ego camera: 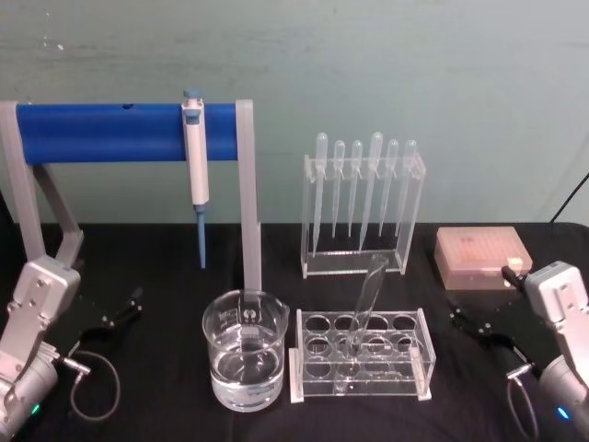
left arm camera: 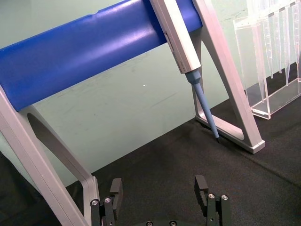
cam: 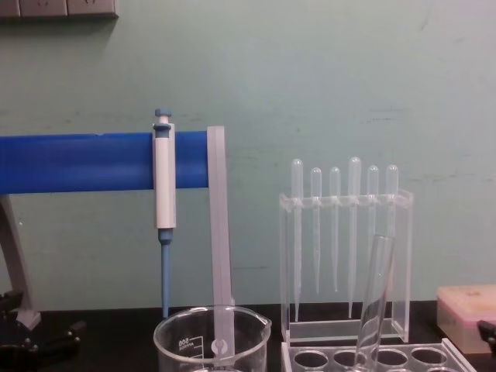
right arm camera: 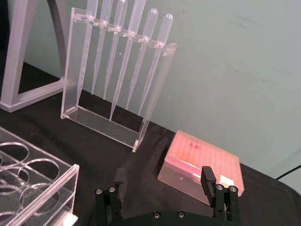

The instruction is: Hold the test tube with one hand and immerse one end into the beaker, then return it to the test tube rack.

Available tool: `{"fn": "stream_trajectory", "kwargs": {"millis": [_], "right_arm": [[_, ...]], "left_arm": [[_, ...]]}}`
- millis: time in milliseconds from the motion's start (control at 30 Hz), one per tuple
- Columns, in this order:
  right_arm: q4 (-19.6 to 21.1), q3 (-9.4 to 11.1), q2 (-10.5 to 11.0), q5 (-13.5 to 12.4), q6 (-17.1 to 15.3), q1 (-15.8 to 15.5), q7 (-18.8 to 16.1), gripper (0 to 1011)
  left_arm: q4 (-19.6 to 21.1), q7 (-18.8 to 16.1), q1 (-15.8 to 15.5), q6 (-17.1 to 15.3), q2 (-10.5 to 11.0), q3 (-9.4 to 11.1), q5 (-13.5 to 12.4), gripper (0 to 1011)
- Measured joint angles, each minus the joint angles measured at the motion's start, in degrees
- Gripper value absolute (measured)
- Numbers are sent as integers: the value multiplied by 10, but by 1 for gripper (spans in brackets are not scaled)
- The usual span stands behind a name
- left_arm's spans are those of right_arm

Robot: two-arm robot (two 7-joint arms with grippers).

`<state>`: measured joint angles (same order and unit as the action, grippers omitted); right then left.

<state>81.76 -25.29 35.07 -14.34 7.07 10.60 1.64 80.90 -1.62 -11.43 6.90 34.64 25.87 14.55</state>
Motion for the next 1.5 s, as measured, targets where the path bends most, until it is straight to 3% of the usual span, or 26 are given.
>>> {"fn": "stream_trajectory", "kwargs": {"millis": [267, 400, 633, 867, 967, 1100, 1300, 1500], "right_arm": [[56, 31, 31, -1, 14, -61, 3, 1000], [98, 47, 44, -20, 23, -101, -9, 1000], [144, 55, 42, -76, 31, -129, -66, 1000], [153, 44, 12, -131, 3, -105, -130, 1000], [143, 35, -12, -151, -18, -80, -154, 1000], [131, 31, -34, -164, -36, -60, -166, 1000], [91, 28, -84, -197, -84, -15, -181, 1000], [72, 31, -109, -211, -108, 3, -188, 1000]], "left_arm": [[0, 0, 0, 0, 0, 0, 0, 1000], [0, 0, 0, 0, 0, 0, 0, 1000], [0, 0, 0, 0, 0, 0, 0, 1000], [0, 0, 0, 0, 0, 0, 0, 1000], [0, 0, 0, 0, 0, 0, 0, 1000], [0, 0, 0, 0, 0, 0, 0, 1000], [0, 0, 0, 0, 0, 0, 0, 1000], [0, 0, 0, 0, 0, 0, 0, 1000]]}}
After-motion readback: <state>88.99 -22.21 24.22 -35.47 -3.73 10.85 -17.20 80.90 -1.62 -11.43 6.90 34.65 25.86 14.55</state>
